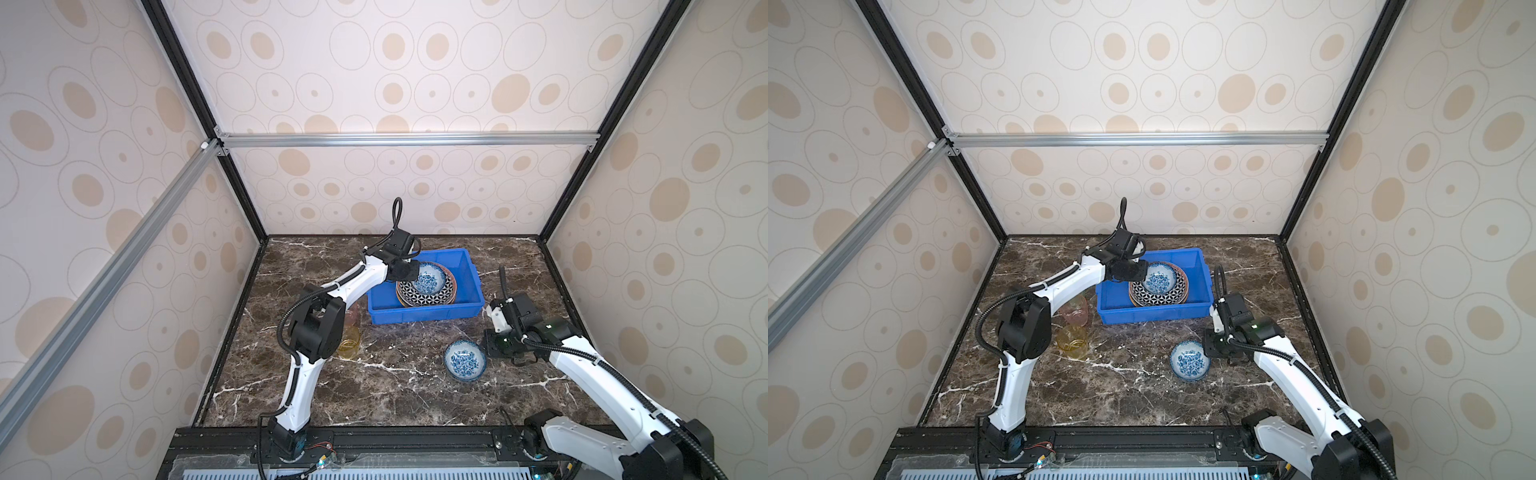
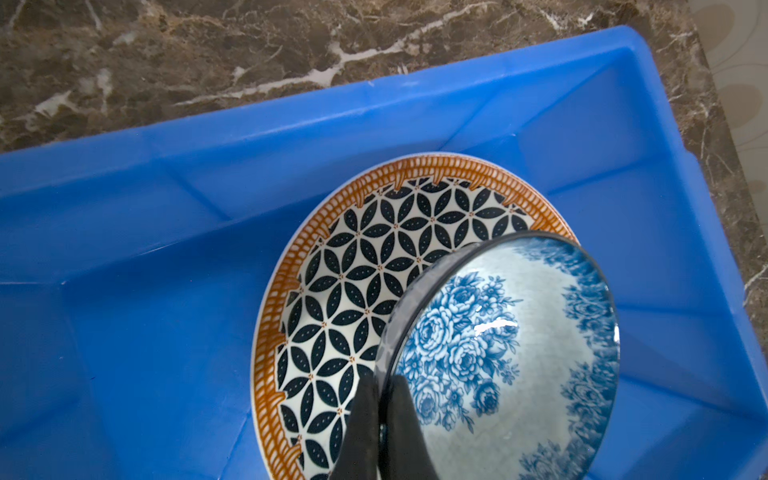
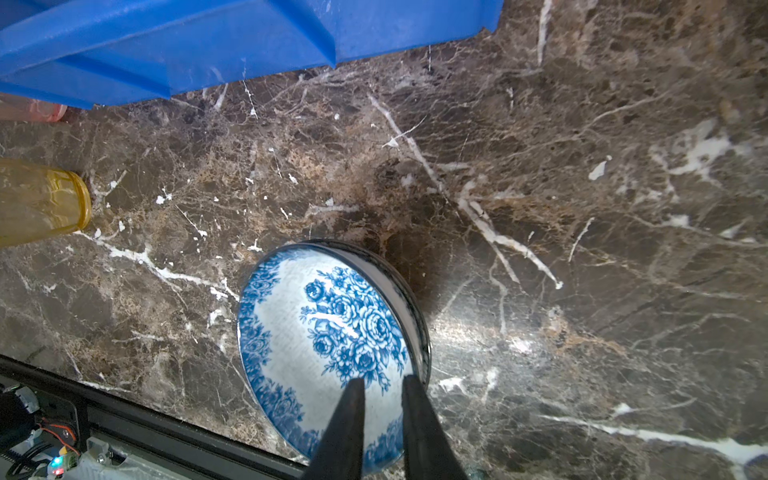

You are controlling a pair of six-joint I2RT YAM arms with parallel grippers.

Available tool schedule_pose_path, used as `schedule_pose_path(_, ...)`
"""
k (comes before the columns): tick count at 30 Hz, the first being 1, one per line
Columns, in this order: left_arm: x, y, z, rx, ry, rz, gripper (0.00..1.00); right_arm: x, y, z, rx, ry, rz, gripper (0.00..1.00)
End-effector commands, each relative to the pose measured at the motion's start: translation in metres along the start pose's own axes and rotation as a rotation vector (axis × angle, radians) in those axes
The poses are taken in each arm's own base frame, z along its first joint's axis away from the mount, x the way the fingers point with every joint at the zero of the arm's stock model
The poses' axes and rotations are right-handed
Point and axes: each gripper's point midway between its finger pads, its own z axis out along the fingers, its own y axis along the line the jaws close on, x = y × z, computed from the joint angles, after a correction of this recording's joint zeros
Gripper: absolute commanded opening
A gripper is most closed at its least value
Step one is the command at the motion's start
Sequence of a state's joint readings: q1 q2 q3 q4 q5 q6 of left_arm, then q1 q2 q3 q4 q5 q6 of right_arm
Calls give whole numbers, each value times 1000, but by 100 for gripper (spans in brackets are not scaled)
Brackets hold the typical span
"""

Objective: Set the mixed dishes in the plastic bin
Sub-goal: 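Lower the floral bowl onto the geometric plate in the bin with the left gripper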

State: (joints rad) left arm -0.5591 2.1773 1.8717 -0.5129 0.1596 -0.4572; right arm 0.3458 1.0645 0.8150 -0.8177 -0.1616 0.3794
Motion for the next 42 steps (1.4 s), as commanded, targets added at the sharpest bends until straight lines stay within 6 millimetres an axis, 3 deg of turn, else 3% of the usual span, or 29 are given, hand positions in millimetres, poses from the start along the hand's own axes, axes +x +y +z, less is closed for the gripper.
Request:
schedule_pose_path(1,-21,-6,-7,30,-48,-17,0,-5,5,-3,-14,-8,-17,21)
schedule_pose_path(24,2,10,15,-7,35,-50,1,-4,7,-4,-17,8,-9,21)
schedule_pose_path(42,-4,11,5,-25,15,-72,11,-3,8,-12,-28,-5,-4,21)
